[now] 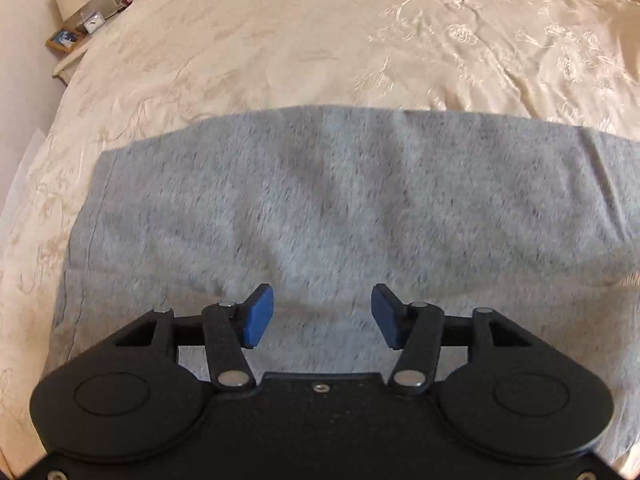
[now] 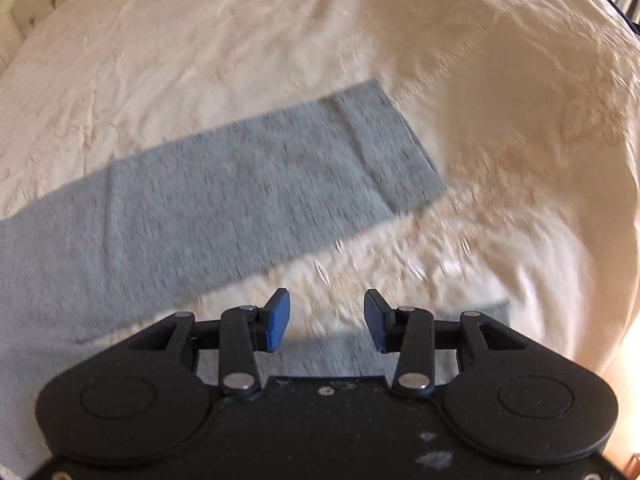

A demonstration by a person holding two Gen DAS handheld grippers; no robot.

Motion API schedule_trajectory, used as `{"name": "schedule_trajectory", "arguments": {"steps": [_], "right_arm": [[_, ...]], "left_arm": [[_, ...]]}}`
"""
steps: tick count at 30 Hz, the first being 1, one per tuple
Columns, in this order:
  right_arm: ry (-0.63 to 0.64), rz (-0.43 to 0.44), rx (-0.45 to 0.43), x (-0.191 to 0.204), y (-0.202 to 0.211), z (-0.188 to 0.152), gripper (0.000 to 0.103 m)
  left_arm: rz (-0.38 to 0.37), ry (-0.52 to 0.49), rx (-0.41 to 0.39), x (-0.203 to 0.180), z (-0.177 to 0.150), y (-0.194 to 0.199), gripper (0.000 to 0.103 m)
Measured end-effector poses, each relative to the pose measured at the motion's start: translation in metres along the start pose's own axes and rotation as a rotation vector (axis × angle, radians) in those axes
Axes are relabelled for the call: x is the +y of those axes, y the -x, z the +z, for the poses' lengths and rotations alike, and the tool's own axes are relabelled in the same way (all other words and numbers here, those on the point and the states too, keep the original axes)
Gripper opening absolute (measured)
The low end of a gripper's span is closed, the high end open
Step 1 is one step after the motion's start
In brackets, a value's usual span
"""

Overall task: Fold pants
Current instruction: 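Move both open grippers over the trousers toward the leg hems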

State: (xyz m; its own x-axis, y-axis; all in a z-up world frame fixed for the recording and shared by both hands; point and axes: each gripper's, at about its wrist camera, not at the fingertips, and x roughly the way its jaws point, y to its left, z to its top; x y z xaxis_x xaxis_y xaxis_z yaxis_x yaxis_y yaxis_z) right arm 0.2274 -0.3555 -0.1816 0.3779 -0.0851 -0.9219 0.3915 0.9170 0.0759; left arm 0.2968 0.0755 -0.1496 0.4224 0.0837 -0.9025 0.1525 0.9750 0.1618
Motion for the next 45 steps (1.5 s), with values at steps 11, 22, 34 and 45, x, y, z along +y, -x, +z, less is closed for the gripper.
{"name": "schedule_trajectory", "arguments": {"steps": [11,22,34,45], "right_arm": [[-0.037,0.211,0.093,0.071,-0.052,0.113,0.044],[-0.219,0.005,0.256,0.092,-0.139,0.175,0.041],[-0.177,0.185,0.223,0.047,-0.096,0.134,0.012],[0.665,0.321,0.075,0.128,-0.085,0.159,0.037]], "left_arm": [[0.006,-0.027,0.136,-0.059,0.026,-0.056,0.061],[-0.003,0.021,0.174,-0.039,0.007,-0.079,0.081],[-0.099,-0.076,0.025,0.005,0.083,-0.072,0.067],[-0.094,-0.402,-0.042,-0.001,0.123,-0.085,0.068]]}}
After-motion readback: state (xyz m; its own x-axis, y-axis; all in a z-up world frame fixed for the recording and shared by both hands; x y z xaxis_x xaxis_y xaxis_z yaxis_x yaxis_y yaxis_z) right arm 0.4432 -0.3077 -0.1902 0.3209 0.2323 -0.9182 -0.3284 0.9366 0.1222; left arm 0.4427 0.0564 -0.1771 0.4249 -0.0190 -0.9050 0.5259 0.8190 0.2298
